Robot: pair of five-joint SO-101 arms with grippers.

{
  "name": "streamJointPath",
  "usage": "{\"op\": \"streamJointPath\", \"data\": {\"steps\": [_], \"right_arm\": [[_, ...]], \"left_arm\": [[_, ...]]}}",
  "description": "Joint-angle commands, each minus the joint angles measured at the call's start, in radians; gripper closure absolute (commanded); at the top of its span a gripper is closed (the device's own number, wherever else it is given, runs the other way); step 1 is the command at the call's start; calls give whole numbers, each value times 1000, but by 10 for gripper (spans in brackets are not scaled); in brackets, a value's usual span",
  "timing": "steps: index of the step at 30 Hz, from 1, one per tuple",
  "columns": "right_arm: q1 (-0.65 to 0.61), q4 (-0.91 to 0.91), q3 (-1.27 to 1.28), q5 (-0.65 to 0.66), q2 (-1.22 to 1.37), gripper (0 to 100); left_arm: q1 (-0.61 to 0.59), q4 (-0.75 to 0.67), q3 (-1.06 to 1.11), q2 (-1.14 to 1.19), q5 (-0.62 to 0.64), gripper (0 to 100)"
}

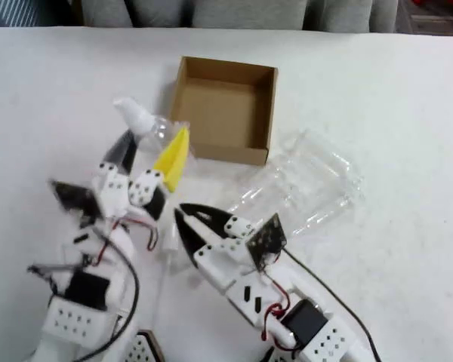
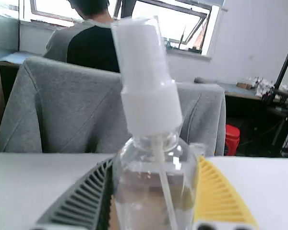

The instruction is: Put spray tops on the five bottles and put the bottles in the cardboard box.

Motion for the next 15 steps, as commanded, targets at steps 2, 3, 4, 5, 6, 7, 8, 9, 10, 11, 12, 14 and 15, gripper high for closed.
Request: {"op": "streamJointPath", "data": {"steps": [2, 3, 4, 5, 6, 7, 8, 9, 10, 11, 12, 14, 15], "right_arm": [[107, 90, 23, 3, -19, 983], [137, 116, 23, 3, -19, 983], [171, 142, 23, 3, -19, 983], [208, 171, 23, 3, -19, 983], [242, 196, 23, 5, -19, 983], [277, 217, 23, 9, -19, 982], [315, 232, 23, 11, -19, 982], [357, 246, 23, 11, -19, 982], [397, 255, 23, 11, -18, 982], [433, 266, 23, 11, -15, 982], [469, 282, 23, 11, -13, 982], [530, 317, 23, 12, -13, 982], [555, 334, 23, 12, -13, 982]], "left_arm": [[-10, -106, -232, 354, 8, 946], [-10, -118, -275, 426, 6, 946], [-10, -132, -316, 495, 5, 946], [-18, -146, -358, 559, 6, 946], [-31, -161, -399, 622, 9, 946], [-41, -175, -439, 684, 9, 946], [-48, -187, -476, 742, 9, 946], [-50, -198, -508, 796, 9, 946], [-53, -207, -540, 851, 5, 946], [-61, -216, -569, 900, 3, 945], [-64, -233, -597, 951, 3, 945], [-71, -281, -647, 1047, 3, 946], [-74, -311, -669, 1096, 3, 946]]}}
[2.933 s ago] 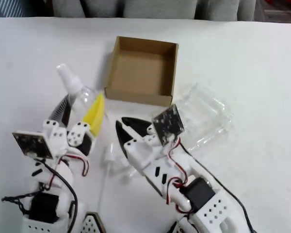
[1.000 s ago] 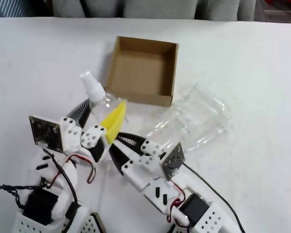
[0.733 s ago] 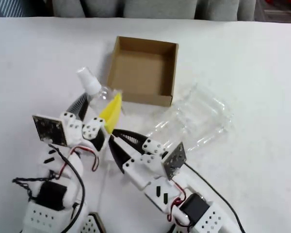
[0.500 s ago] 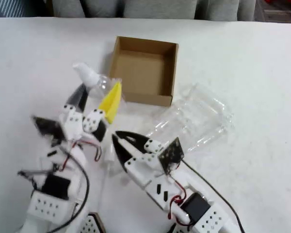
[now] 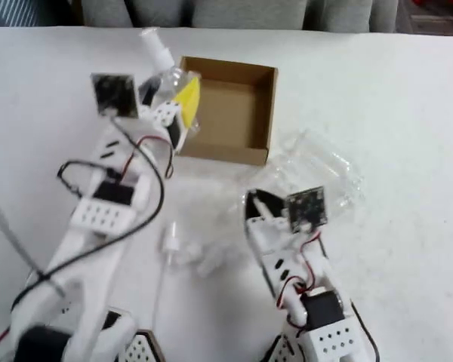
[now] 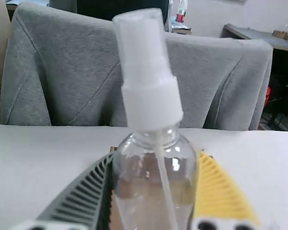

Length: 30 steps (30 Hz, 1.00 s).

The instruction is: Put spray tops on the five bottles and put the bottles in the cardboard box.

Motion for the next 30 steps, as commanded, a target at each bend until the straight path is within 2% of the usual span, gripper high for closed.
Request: {"op": "streamJointPath", "data": {"steps": [1, 8, 10, 21, 30], "right_arm": [[97, 56, 23, 12, -13, 982], [131, 104, 23, 12, -12, 981], [130, 104, 23, 12, -12, 981], [130, 102, 23, 14, -12, 981], [130, 99, 23, 14, -12, 981]], "left_arm": [[-27, -143, -169, 208, 3, 946], [-31, -477, -296, 527, 3, 946], [-30, -529, -344, 611, 3, 946], [-50, -535, -681, 955, 3, 946], [-54, -535, -825, 1110, 3, 947]]}}
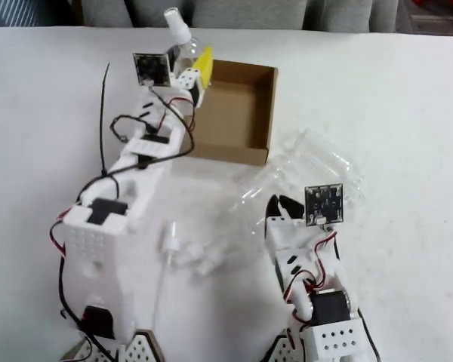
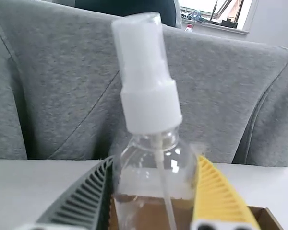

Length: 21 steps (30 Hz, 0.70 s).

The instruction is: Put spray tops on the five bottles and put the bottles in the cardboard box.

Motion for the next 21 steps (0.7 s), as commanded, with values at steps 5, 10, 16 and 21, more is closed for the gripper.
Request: {"op": "streamJointPath", "data": {"steps": [5, 10, 16, 21], "right_arm": [[10, -2, 23, 9, -12, 981], [10, -1, 23, 9, -12, 981], [10, -1, 23, 9, -12, 981], [10, -1, 23, 9, -12, 981]], "left_arm": [[-19, -32, -183, 124, 3, 947], [-35, -31, -293, 209, 3, 947], [-39, 21, -384, 277, 3, 947], [-39, 81, -453, 318, 3, 947]]}}
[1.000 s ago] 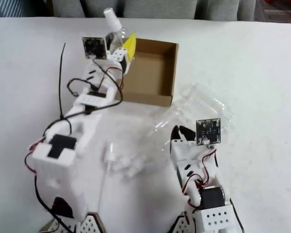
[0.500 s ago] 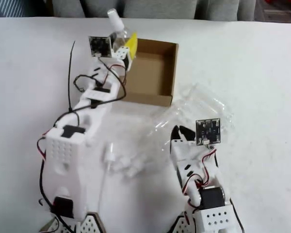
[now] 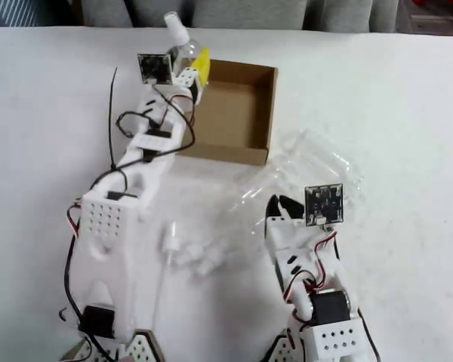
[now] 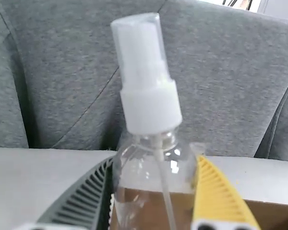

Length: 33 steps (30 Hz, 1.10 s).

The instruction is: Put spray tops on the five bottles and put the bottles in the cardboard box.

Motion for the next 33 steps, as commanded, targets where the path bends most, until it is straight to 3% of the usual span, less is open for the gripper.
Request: {"op": "streamJointPath", "data": {"steps": [1, 8, 16, 22, 26, 33], "right_arm": [[10, -1, 23, 9, -12, 981], [10, -1, 23, 9, -12, 981], [10, -1, 23, 9, -12, 981], [10, -1, 23, 12, -12, 981], [10, 2, 23, 92, -10, 981], [10, 16, 23, 112, -10, 981]], "left_arm": [[-12, 26, -109, 15, 3, 947], [-5, 35, -190, 90, 3, 947], [-13, 216, -342, 171, 2, 947], [-13, 310, -430, 220, -146, 947], [-13, 315, -443, 234, -161, 945], [-19, 311, -443, 240, -161, 943]]}}
